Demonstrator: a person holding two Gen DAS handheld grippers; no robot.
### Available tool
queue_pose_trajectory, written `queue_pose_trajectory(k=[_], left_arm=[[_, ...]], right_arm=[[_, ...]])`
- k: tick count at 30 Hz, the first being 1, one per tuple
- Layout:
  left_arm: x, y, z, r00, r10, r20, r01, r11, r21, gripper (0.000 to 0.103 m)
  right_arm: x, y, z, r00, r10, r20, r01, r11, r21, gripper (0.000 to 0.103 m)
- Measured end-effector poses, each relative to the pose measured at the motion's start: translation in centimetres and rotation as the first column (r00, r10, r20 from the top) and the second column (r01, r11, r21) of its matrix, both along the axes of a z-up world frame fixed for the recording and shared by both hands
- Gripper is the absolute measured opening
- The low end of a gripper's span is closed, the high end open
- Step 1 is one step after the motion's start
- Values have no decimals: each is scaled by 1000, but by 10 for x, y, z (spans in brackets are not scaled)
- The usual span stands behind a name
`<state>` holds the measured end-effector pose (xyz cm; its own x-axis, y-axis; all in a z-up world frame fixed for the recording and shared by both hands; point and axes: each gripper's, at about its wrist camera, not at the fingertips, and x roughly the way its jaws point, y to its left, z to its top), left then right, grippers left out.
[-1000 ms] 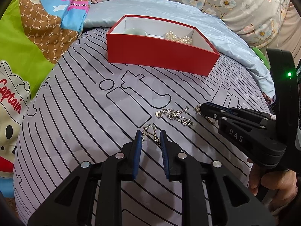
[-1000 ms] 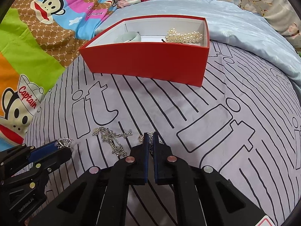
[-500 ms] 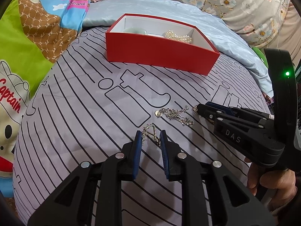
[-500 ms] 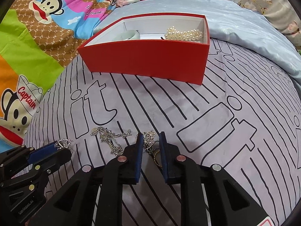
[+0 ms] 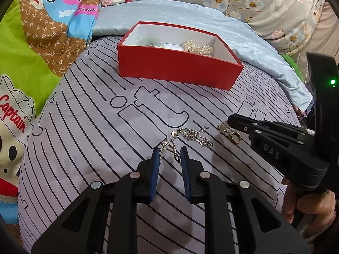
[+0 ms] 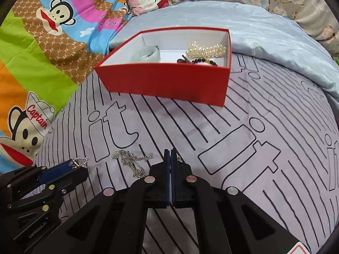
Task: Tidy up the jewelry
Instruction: 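Carry the silver chain and gold ring chain with both grippers into the red box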
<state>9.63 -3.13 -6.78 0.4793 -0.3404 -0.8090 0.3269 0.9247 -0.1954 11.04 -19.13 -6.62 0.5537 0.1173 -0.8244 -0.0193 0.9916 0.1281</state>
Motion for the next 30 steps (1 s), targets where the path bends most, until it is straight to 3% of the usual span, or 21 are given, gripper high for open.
queue_pose_trajectory(k=[12, 30], left_arm=[[3, -3, 29, 999, -14, 50, 15, 1000, -17, 19], [49, -20, 108, 972, -19, 234, 29, 999, -40, 19]], right_arm=[[-9, -4, 51, 996, 2, 90, -2, 1000, -3, 1], [7, -18, 119, 979, -5, 206, 7, 1000, -13, 1]])
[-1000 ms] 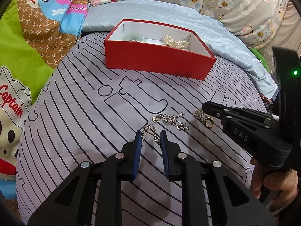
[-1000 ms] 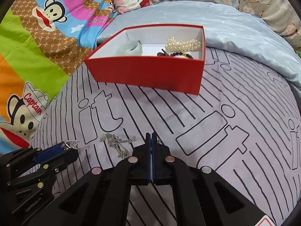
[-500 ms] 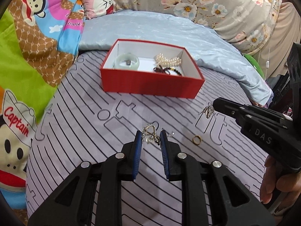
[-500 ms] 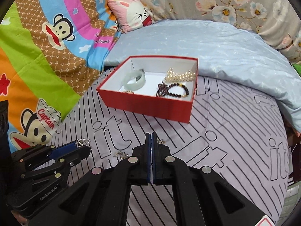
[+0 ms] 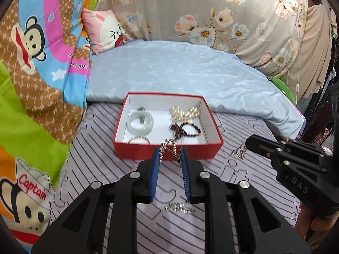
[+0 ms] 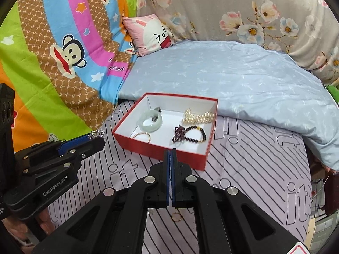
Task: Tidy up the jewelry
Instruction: 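Carry the silver chain and gold ring chain with both grippers into the red box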
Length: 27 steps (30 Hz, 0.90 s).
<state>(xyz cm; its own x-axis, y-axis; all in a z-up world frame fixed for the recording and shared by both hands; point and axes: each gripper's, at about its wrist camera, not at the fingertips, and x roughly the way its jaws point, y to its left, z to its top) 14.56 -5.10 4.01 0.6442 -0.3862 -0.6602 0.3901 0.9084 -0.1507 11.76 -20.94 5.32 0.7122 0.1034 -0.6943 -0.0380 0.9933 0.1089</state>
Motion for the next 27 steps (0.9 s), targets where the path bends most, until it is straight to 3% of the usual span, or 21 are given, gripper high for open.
queue_pose_trajectory(k=[10, 20, 27], left_arm=[[43, -20, 17, 998, 7, 61, -8, 1000, 25, 19], [91, -33, 9, 998, 33, 60, -36, 998, 43, 19], [128, -38, -4, 997, 61, 42, -64, 996, 60, 19]], right_arm=[[35, -4, 19, 999, -1, 33, 1, 1000, 3, 1], [77, -8, 22, 999, -4, 46, 4, 1000, 2, 1], [110, -14, 8, 1000, -12, 20, 12, 1000, 11, 1]])
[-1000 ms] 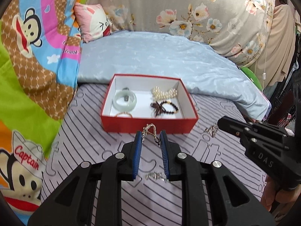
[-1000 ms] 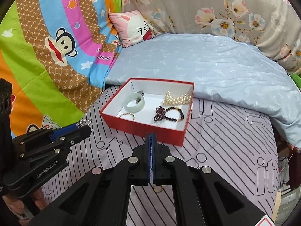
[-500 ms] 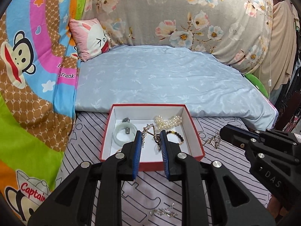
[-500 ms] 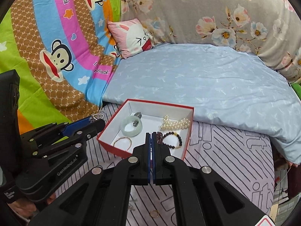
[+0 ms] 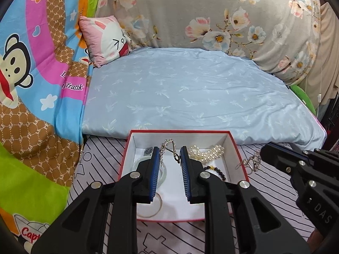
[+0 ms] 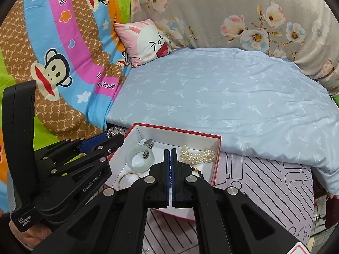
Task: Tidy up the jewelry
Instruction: 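Carry the silver chain and gold ring chain with both grippers into the red box, then open both grippers to release the chains inside the box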
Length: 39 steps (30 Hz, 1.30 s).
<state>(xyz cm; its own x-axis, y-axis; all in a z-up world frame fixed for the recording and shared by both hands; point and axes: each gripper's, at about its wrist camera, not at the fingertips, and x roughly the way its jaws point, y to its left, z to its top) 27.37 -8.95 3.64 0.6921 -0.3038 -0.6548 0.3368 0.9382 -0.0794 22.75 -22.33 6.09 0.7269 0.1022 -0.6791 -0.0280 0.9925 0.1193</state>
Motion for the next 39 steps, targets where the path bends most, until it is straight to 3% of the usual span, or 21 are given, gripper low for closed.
queue_pose_trajectory(k=[16, 39], left_arm=[[58, -19, -42, 998, 18, -64, -17, 1000, 21, 19], [82, -32, -77, 992, 21, -123, -15, 999, 50, 21]], right_arm=[[51, -8, -52, 997, -2, -83, 3, 1000, 11, 1], [71, -7, -90, 989, -8, -149, 9, 1000, 9, 2]])
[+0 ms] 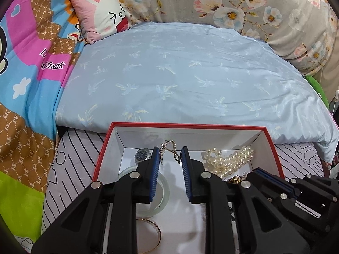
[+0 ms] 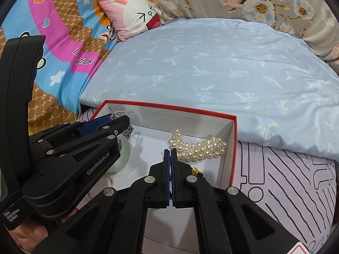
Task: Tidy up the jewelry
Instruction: 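Open both grippers to release the chains inside the box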
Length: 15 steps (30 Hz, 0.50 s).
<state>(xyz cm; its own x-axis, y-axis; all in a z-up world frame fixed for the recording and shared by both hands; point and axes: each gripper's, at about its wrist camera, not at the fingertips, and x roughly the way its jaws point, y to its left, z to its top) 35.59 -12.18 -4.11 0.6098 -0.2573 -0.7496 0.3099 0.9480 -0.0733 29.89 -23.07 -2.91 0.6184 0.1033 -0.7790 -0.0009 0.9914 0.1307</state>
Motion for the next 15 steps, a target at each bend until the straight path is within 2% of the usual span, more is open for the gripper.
queue_pose_trajectory(k=[3, 4, 9, 11, 15], left_arm=[[-1, 0, -2, 1000, 4, 1, -4, 1000, 7, 22], [-1, 0, -2, 1000, 10, 3, -10, 1000, 9, 27], [-3, 1, -2, 1000, 23, 6, -24, 1000, 17, 38], [-5, 2, -2, 999, 32, 12, -33, 999, 24, 47], [-8, 6, 1, 999, 44, 16, -44, 999, 19, 50]], right_arm=[[0, 0, -2, 1000, -5, -1, 5, 1000, -3, 2], [0, 0, -2, 1000, -9, 2, 9, 1000, -7, 3], [-2, -2, -4, 1000, -22, 0, 22, 1000, -8, 18], [-3, -1, -4, 1000, -25, 3, 25, 1000, -15, 22], [-7, -1, -3, 999, -32, 6, 32, 999, -13, 27]])
